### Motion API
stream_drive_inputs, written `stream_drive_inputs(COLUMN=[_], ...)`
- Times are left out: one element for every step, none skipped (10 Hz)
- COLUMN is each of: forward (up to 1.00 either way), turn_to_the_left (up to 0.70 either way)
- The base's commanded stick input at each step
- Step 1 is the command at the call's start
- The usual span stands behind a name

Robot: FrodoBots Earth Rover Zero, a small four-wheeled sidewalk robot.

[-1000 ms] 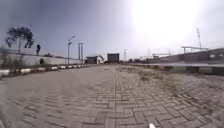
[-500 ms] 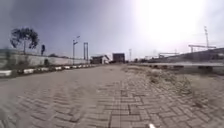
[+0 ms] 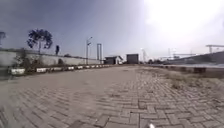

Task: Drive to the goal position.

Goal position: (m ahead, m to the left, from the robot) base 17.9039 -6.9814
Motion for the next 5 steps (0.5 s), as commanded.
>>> stream_drive_inputs(forward=[1.00,1.00,1.00,1.00,1.00], turn_to_the_left=[0.00,0.00,0.00,0.00,0.00])
